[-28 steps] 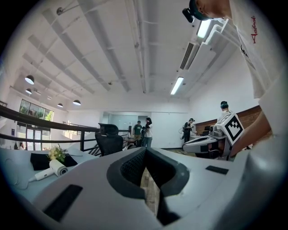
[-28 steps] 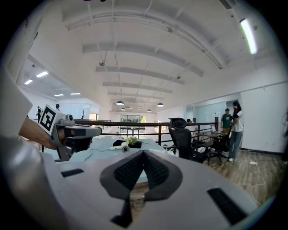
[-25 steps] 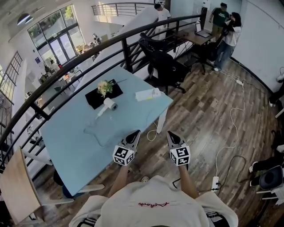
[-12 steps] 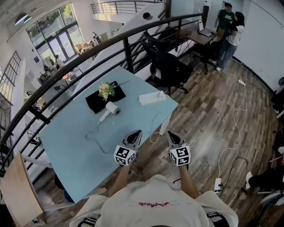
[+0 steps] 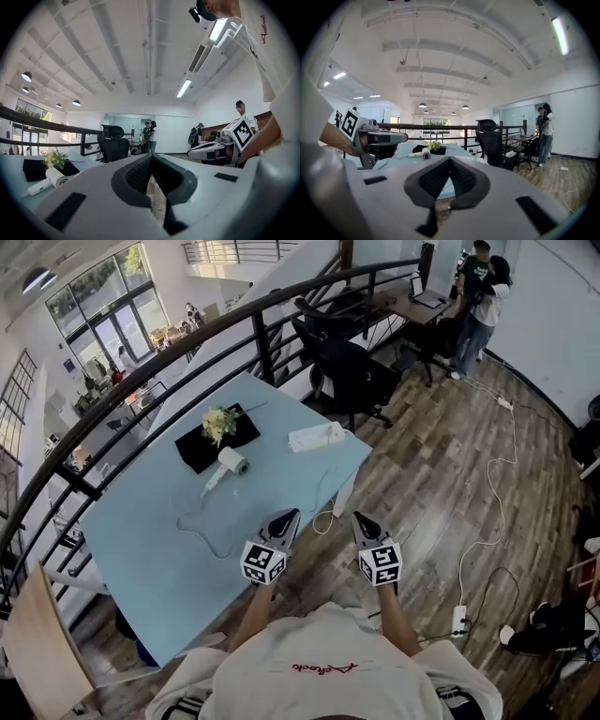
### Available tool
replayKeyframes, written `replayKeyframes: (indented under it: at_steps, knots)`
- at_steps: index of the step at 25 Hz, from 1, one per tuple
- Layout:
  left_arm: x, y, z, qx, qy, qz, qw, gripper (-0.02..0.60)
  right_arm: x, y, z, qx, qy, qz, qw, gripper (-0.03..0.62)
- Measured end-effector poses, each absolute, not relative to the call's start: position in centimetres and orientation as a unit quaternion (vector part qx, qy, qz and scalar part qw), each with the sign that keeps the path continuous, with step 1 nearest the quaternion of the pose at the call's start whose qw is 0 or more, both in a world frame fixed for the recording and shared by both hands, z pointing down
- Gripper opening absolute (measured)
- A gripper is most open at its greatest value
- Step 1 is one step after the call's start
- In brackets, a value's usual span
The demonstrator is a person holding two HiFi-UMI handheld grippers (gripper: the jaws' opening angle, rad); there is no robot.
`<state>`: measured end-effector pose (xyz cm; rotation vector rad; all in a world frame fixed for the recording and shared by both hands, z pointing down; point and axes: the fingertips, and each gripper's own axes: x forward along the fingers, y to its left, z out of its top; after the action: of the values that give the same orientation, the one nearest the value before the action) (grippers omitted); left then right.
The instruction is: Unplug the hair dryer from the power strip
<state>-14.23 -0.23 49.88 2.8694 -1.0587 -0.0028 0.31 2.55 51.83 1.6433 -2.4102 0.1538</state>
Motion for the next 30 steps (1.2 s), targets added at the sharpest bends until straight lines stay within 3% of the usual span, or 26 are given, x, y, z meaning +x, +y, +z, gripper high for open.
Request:
replayKeyframes:
  at_steps: [15,30]
  knots:
    - [-13.5,0.2,51.1,0.938,-0.344,0.014,0.046,0.008,0.9,3.4,53.4,0.557,-0.820,0.066,0.110,0.018]
    - [-9.9,-10.4,50.7,0.932,-0.359,0.012,0.045,0.008,4.0,-7.6,53.4,0.537,-0.834,0.062,0.109,0.018]
